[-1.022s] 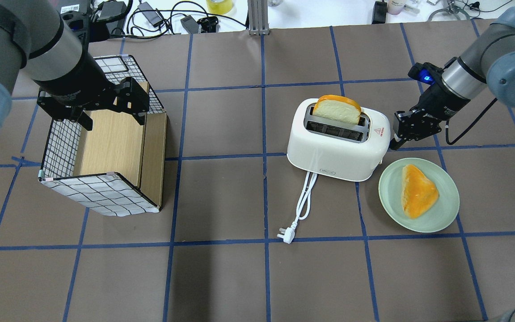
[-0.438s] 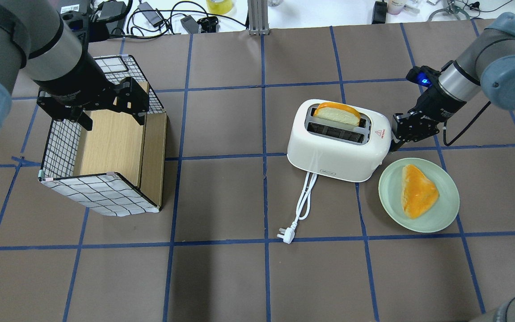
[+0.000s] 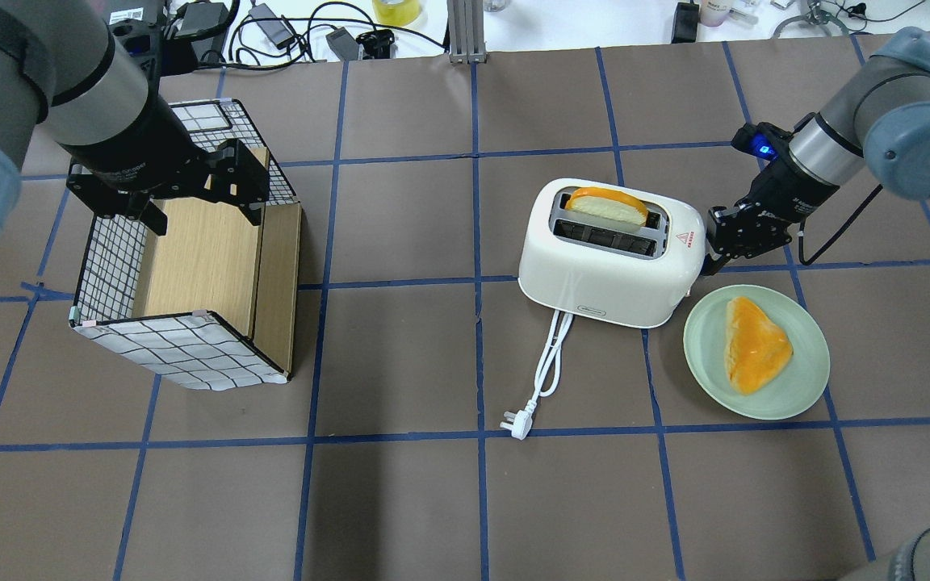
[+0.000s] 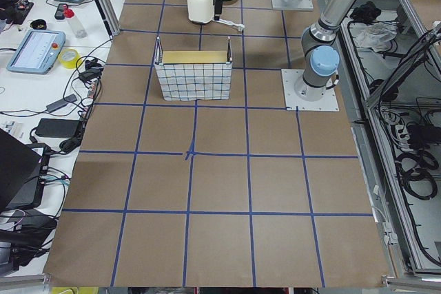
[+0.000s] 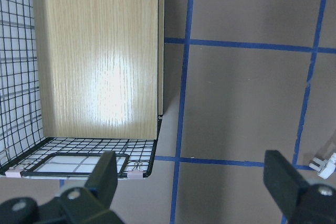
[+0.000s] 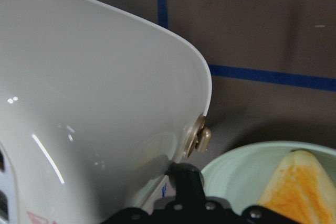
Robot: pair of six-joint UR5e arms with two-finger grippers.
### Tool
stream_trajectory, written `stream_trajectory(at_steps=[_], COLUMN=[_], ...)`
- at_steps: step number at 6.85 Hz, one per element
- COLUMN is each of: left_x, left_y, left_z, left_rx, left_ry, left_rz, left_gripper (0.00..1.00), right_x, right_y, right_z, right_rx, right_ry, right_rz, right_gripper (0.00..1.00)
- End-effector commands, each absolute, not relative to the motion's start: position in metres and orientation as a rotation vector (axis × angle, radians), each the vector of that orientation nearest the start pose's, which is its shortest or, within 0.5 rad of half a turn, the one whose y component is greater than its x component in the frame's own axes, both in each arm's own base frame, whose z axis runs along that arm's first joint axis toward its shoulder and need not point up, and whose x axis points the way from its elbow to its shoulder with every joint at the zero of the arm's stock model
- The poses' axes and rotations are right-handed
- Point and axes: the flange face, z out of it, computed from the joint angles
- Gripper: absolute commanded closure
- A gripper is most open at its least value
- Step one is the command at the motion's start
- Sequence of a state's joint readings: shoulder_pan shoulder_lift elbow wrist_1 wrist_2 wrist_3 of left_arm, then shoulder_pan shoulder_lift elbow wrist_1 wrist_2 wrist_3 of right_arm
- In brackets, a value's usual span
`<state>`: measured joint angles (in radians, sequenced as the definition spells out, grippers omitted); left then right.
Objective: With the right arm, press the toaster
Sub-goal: 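Lift the right gripper up and away from the toaster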
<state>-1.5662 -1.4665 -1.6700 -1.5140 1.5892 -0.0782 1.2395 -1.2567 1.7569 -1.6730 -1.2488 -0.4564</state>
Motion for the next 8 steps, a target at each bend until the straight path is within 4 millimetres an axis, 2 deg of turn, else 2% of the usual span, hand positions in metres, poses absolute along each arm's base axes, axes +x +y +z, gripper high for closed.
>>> stream_trajectory(at_steps=[1, 4, 5, 7, 8], left_x=[-0.129, -0.129, -0.129, -0.129, -0.129], left_y=[-0.454, -0.454, -0.454, -0.454, -0.454], left_z=[0.494, 0.494, 0.494, 0.494, 0.494], left_rx=[-0.130, -0.130, -0.130, -0.130, -0.130], left_ry=[3.121, 3.121, 3.121, 3.121, 3.121], left_rz=[-0.097, -0.097, -0.097, -0.097, -0.097], left_gripper=[0.00, 0.00, 0.00, 0.00, 0.00], right_x=[-0.020, -0.017, -0.015, -0.017, -0.022], right_y=[-0.556, -0.548, -0.542, -0.526, -0.520], right_z=[0.273, 0.320, 0.349, 0.427, 0.472], right_rx=[-0.054, 0.063, 0.109, 0.165, 0.197], right_ry=[2.723, 2.768, 2.791, 2.893, 2.972], right_rz=[0.316, 0.272, 0.223, 0.158, 0.121], right_gripper=[1.00, 1.00, 1.00, 1.00, 0.88])
